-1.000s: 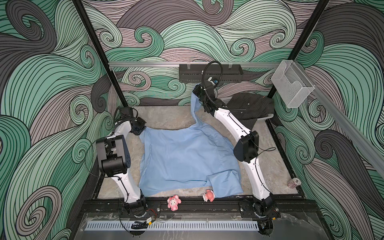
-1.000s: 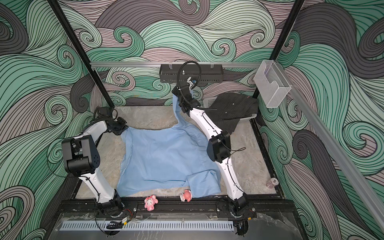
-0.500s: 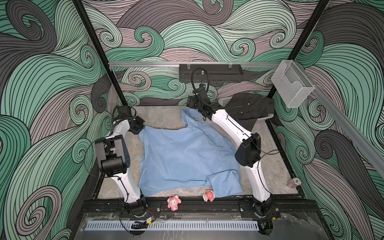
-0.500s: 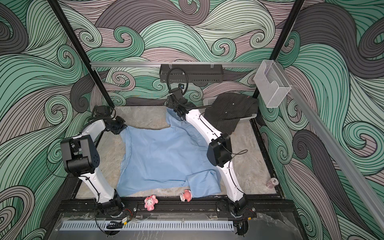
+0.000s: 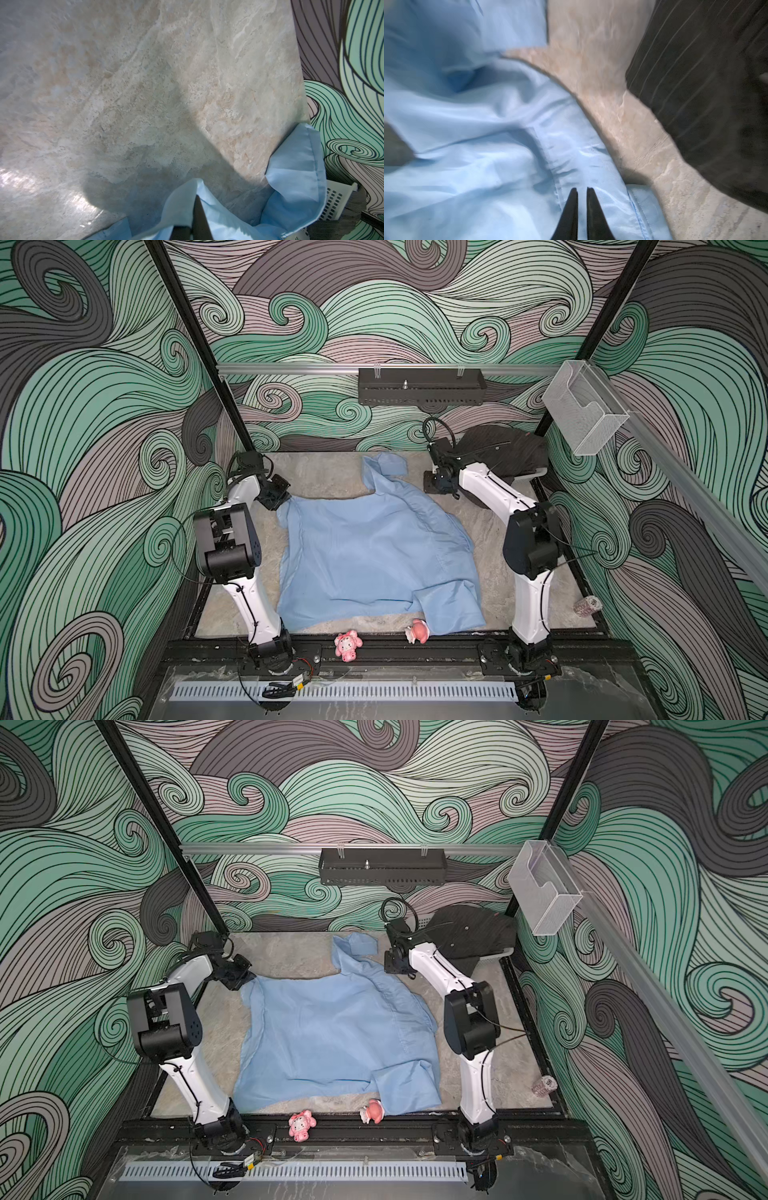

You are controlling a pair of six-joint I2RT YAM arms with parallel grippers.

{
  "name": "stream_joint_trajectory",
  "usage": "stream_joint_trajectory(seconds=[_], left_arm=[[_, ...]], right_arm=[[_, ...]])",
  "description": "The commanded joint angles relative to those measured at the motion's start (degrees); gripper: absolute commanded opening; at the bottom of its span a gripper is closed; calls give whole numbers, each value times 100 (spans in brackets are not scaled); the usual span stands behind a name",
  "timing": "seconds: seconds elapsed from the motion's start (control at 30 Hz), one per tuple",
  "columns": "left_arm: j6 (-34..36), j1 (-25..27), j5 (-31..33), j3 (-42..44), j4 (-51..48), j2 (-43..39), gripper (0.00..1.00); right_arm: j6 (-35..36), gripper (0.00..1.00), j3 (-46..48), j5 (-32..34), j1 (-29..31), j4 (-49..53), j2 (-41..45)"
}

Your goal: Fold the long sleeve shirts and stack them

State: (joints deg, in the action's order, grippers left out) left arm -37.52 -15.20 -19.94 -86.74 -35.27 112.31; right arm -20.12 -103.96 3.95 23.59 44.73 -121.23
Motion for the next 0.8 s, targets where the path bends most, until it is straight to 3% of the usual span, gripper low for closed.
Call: stream_joint_trajectory(seconds=[0.0, 0.23, 0.47, 0.67, 0.7, 0.77], left_arm=[[189, -61, 167, -371, -397, 142, 0], [398, -123, 618, -1144, -872, 707, 0], [403, -150, 731, -2459, -1320, 1852, 0], [430, -62, 708, -3831, -1846, 2842, 0], [436, -45, 637, -4129, -1977, 3003, 2], [460, 2, 502, -4609, -2194, 3203, 17]], right_arm=[[135, 12, -418, -437, 128, 562, -447], [55, 13, -933, 66, 56, 1130, -1361], [-155, 13, -286, 709, -360, 1225, -1183], [-203, 12, -85, 768, -562, 1232, -1080], [-194, 12, -89, 734, -564, 1231, -1049], [-151, 14, -85, 601, -558, 1179, -902]])
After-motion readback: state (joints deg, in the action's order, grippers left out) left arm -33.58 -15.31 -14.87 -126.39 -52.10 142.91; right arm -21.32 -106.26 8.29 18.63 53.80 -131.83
